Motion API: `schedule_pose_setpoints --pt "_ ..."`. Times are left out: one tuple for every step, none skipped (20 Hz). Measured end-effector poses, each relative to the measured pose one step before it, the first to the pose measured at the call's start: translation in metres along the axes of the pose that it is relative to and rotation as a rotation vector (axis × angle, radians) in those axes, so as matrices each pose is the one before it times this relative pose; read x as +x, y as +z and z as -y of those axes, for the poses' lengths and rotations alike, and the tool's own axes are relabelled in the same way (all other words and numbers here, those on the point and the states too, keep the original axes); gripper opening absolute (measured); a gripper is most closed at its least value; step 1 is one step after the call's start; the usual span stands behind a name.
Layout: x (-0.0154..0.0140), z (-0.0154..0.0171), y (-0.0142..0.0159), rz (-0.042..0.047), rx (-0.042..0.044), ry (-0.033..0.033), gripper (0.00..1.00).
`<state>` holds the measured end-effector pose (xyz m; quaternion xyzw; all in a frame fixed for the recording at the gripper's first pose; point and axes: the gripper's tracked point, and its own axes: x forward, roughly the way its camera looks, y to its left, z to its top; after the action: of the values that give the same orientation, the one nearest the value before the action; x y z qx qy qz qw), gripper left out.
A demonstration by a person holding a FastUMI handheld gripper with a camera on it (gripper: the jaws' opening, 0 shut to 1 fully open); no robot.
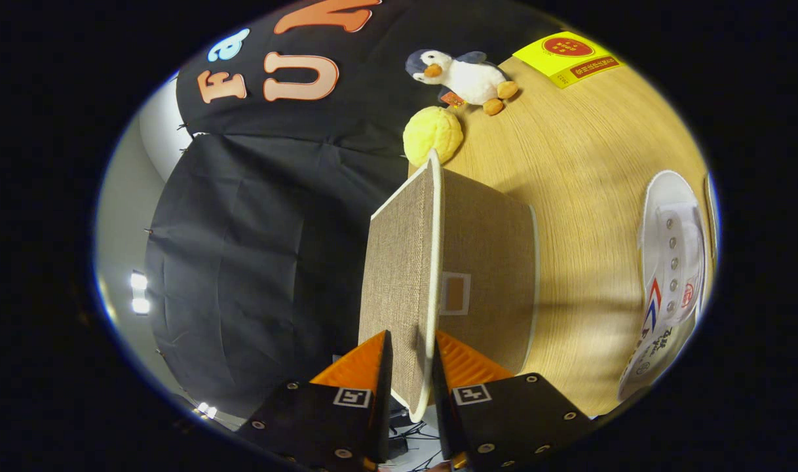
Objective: Open the storage box then place both shoes into the box .Put the left shoe in first, then the right shoe, with the right side of both shoes facing outward in a uniform manner.
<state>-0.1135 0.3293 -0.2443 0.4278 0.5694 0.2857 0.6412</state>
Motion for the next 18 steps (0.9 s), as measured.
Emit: schedule_pose_setpoints --pt "0.00043 0.00394 -0.00032 -0.0019 0.0019 -0.02612 0.27" --pt "0.00022 0.0038 -0.00003 0.00349 -0.00041 -0.03092 0.15" --pt "0.00123 0.00057 0.00129 0.00106 -0.00002 -0.01474 0.09" --pt "-0.00117 -0.00391 -0.00075 0.00231 0.00706 -0.00576 0.02" --pt "-0.0017 -0.00483 -0.00034 0.0004 0.00953 0.00068 0.02" --pt "-0.00228 -0.00678 0.00054 -0.00026 0.0064 0.00651 0.01" --pt "-0.00335 -0.00877 0.00072 0.00912 -0.00525 0.00829 0.01" --pt "-0.00262 -0.01001 0.00202 0.00851 -0.01156 0.0101 0.01" --pt "-0.00368 -0.0103 0.00049 0.00571 -0.01239 0.00983 0.01" --pt "-0.00265 -0.01104 0.00254 0.00479 -0.01069 0.00958 0.02" --pt "-0.00263 -0.0122 0.00196 0.00497 -0.01561 0.01139 0.02" --pt "-0.00113 -0.01178 0.00354 0.00559 -0.0186 0.00765 0.02" --pt "-0.00072 -0.00884 0.00287 0.0053 -0.01715 0.00096 0.03" --pt "0.0005 -0.01081 0.00259 0.00304 -0.01942 0.00322 0.03" --pt "-0.00054 -0.01283 0.00246 0.00297 -0.0167 0.00962 0.03" --pt "0.00246 -0.01471 0.0021 0.00203 -0.01564 0.0147 0.04" --pt "0.00284 -0.01247 0.00113 -0.00201 -0.01638 0.00767 0.04" --pt "0.00469 -0.0118 0.00214 0.00167 -0.02427 0.00743 0.05"
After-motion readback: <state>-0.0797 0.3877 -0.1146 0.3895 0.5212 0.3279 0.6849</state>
